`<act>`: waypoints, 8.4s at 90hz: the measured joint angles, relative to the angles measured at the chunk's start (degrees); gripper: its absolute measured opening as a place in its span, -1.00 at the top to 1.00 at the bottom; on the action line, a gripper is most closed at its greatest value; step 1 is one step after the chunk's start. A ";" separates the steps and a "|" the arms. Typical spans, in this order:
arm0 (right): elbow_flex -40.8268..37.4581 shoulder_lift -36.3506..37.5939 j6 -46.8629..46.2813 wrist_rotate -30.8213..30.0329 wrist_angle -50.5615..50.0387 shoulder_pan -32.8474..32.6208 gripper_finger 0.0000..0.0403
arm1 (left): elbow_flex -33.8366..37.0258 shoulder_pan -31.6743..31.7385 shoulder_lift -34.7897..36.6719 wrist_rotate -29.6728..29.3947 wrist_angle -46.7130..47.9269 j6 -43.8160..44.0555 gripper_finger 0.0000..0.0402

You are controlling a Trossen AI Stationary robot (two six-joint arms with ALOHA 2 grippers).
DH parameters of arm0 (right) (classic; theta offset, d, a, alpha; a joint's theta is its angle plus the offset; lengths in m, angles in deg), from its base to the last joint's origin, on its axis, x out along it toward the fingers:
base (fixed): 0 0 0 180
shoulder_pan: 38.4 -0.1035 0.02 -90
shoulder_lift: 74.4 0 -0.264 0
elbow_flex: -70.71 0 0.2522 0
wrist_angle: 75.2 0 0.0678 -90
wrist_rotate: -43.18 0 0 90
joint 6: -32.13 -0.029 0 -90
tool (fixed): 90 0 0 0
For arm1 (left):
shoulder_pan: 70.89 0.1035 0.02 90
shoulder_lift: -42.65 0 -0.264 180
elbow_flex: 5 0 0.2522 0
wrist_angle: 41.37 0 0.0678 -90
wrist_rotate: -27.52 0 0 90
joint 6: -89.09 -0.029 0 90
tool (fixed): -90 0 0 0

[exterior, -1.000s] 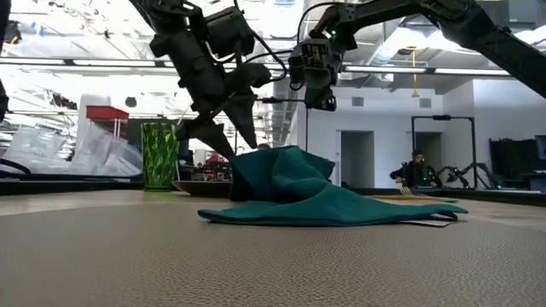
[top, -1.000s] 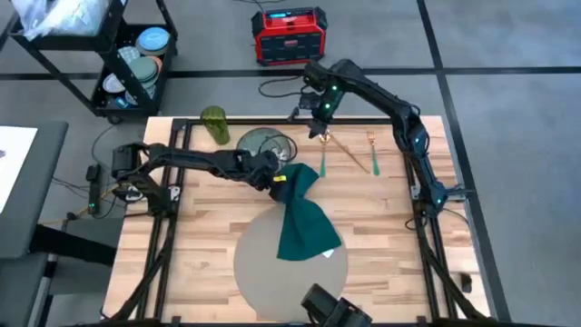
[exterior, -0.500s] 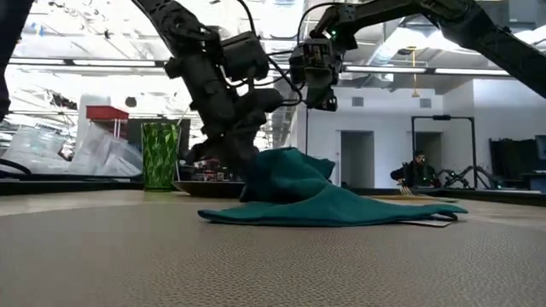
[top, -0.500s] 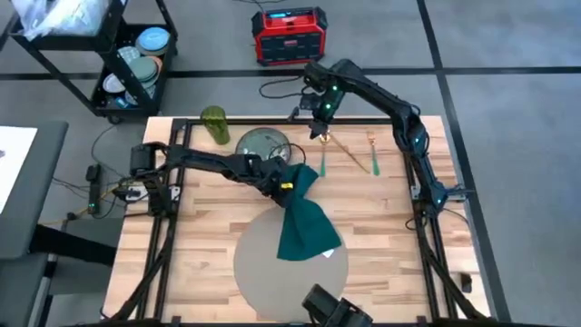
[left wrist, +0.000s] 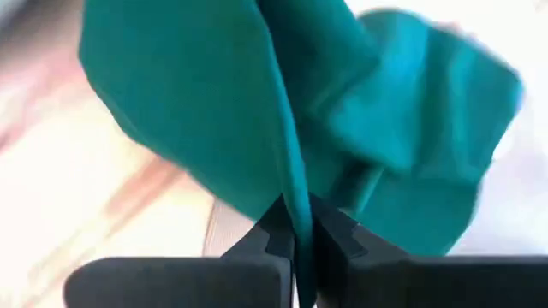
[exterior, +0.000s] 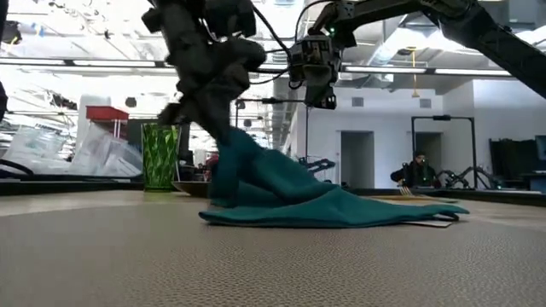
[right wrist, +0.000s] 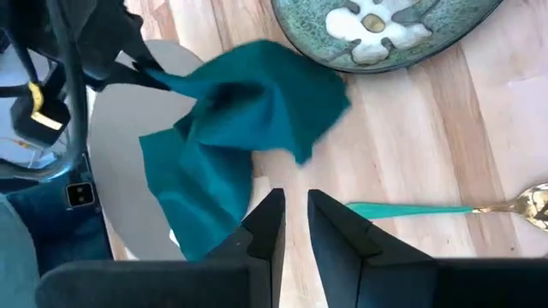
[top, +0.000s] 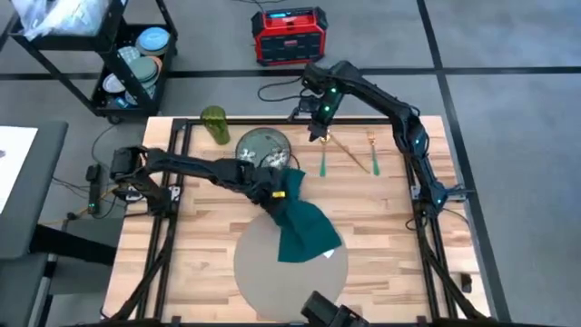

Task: Set table place
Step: Fold the green napkin

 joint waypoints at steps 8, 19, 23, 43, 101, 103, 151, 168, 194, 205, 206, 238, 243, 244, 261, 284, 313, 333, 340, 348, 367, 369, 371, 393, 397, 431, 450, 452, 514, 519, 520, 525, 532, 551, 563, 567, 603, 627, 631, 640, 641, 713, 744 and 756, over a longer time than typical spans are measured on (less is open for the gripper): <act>0.00 2.45 0.00 0.02 0.00 -0.37 0.78 | 0.02 -2.69 0.00 -0.46 3.74 3.16 1.00; 0.00 6.58 -1.05 -0.04 0.02 -0.94 0.78 | 0.04 -6.02 0.43 -0.89 9.77 9.12 1.00; 0.00 8.50 -1.58 -0.10 -0.01 -1.34 0.78 | 0.04 -7.23 0.99 -1.20 12.47 11.45 1.00; 0.00 18.01 -1.73 -1.92 0.00 -4.84 0.79 | 0.05 -12.66 5.63 -3.10 24.22 21.92 1.00; 0.00 21.72 -6.46 -7.82 -0.01 -16.14 0.81 | 0.09 -19.47 6.47 -6.85 12.35 29.80 1.00; 0.00 21.92 -6.82 -7.83 -0.02 -16.11 0.81 | 0.09 -19.12 6.47 -6.87 11.91 28.97 1.00; 0.00 28.35 -12.79 -7.96 0.04 -16.99 0.82 | 0.09 -16.78 -0.05 5.02 2.73 3.13 1.00; 0.00 29.21 -13.84 -9.21 0.05 -18.57 0.82 | 0.15 -18.64 -3.97 7.65 2.94 1.60 1.00; 0.00 29.28 -13.93 -10.82 0.00 -20.89 0.82 | -6.47 -19.29 1.24 0.73 11.81 5.48 1.00; 0.00 29.28 -14.07 -10.88 0.00 -22.38 0.82 | -6.71 -19.99 2.90 -0.43 13.48 10.25 1.00; 0.00 29.28 -14.16 -10.88 0.00 -22.59 0.82 | -6.71 -20.17 2.91 -0.41 13.44 10.86 1.00; 0.00 29.27 -14.03 -12.34 0.00 -27.97 0.82 | -0.99 -26.58 1.69 -0.66 10.70 21.73 1.00; 0.00 29.26 -14.53 -12.56 0.00 -28.36 0.82 | 0.64 -27.19 1.49 -0.24 9.62 24.07 1.00; 0.00 29.26 -14.72 -12.55 0.00 -28.45 0.82 | 0.79 -27.25 1.49 -0.10 9.42 24.37 1.00; 0.00 29.26 -16.63 -12.61 0.00 -29.66 0.82 | 1.17 -26.82 1.66 -0.37 6.74 23.31 1.00; 0.00 29.25 -16.79 -12.61 0.01 -30.04 0.82 | -1.80 -23.85 1.68 -0.60 7.52 14.11 1.00; 0.00 29.24 -16.81 -12.59 0.00 -30.02 0.81 | -3.80 -22.79 1.09 3.00 5.17 1.93 1.00; 0.00 29.24 -17.46 -12.59 0.00 -30.33 0.81 | -3.79 -23.28 -4.75 9.33 2.05 -4.70 1.00; 0.00 29.24 -18.06 -12.59 -0.07 -30.71 0.81 | -3.77 -23.15 -6.52 11.09 -0.01 -6.07 1.00; 0.00 29.24 -18.32 -12.59 -0.03 -31.19 0.81 | -5.38 -22.79 -6.67 10.69 0.95 -8.30 1.00; 0.00 29.24 -18.11 -12.59 -0.02 -32.16 0.81 | -11.36 -22.20 -6.61 9.18 8.32 -13.09 1.00; 0.00 29.24 -17.97 -12.59 0.00 -32.27 0.81 | -11.81 -22.15 -6.58 9.17 8.25 -13.48 1.00; 0.00 29.24 -17.87 -12.59 0.02 -32.38 0.81 | -12.11 -22.11 -6.58 9.14 8.08 -13.80 1.00; -0.02 29.24 -17.59 -12.61 0.01 -33.97 0.81 | -12.41 -21.68 -9.67 12.93 6.93 -17.06 1.00; 0.00 29.24 -17.35 -12.76 0.01 -34.38 0.81 | -12.44 -21.67 -10.56 13.39 6.79 -17.62 1.00; -0.02 28.91 -26.08 -21.67 0.02 -38.74 0.81 | -17.86 -22.23 -15.24 12.08 17.29 -32.50 1.00; -0.02 28.91 -34.00 -28.20 0.02 -43.85 0.81 | -19.18 -21.71 -15.19 11.69 16.81 -37.98 1.00; -0.02 28.91 -34.89 -29.02 0.02 -44.55 0.81 | -19.27 -21.72 -15.15 11.56 16.70 -38.31 1.00; -0.02 28.91 -57.27 -48.72 0.72 -59.40 0.81 | -26.34 -22.70 -15.19 4.00 18.65 -45.39 1.00; -0.02 28.91 -57.80 -48.98 0.72 -59.62 0.81 | -26.83 -22.70 -15.77 4.02 19.36 -46.21 1.00; -0.02 28.91 -57.93 -49.00 0.72 -59.63 0.81 | -26.90 -22.70 -15.89 4.03 19.53 -46.32 1.00; -0.02 28.69 -58.51 -49.20 0.74 -59.62 0.81 | -26.93 -22.83 -16.59 4.44 20.31 -47.19 1.00; -0.01 28.03 -58.82 -49.93 0.56 -59.74 0.81 | -27.22 -22.93 -18.18 7.10 20.16 -49.25 1.00; -0.04 25.11 -58.83 -49.91 0.42 -60.84 0.81 | -30.76 -22.99 -23.08 10.49 22.13 -55.02 1.00; -0.04 23.16 -58.83 -49.70 0.30 -61.36 0.81 | -35.20 -22.97 -24.64 9.53 26.38 -58.05 1.00; -0.07 23.05 -58.87 -49.61 0.34 -61.52 0.81 | -36.14 -22.99 -25.30 9.14 27.07 -59.33 1.00; -0.02 22.45 -61.64 -49.75 1.56 -63.44 0.81 | -36.74 -23.66 -25.95 10.15 24.15 -64.11 1.00; -0.02 22.42 -61.82 -49.86 2.22 -63.65 0.81 | -36.65 -23.73 -28.45 16.65 24.17 -64.37 1.00; -0.02 22.42 -61.79 -49.86 2.20 -63.70 0.81 | -36.68 -23.73 -28.27 16.47 22.97 -64.91 1.00; -0.02 22.42 -61.84 -49.86 2.25 -64.18 0.81 | -36.70 -23.82 -28.26 15.14 21.61 -65.73 1.00; -0.02 22.42 -61.84 -49.86 2.24 -64.16 0.81 | -36.70 -23.82 -28.29 15.13 21.61 -65.81 1.00; -0.02 22.29 -61.90 -49.86 4.11 -67.88 0.72 | -36.68 -23.77 -28.30 16.37 19.98 -58.03 0.19; -0.24 19.27 -61.65 -62.33 -0.43 -67.76 0.72 | -36.66 -21.52 -27.94 16.08 22.89 -56.01 0.04; -3.61 19.20 -57.10 -63.08 0.04 -67.54 0.72 | -36.68 -17.58 -24.85 10.67 24.65 -51.86 0.14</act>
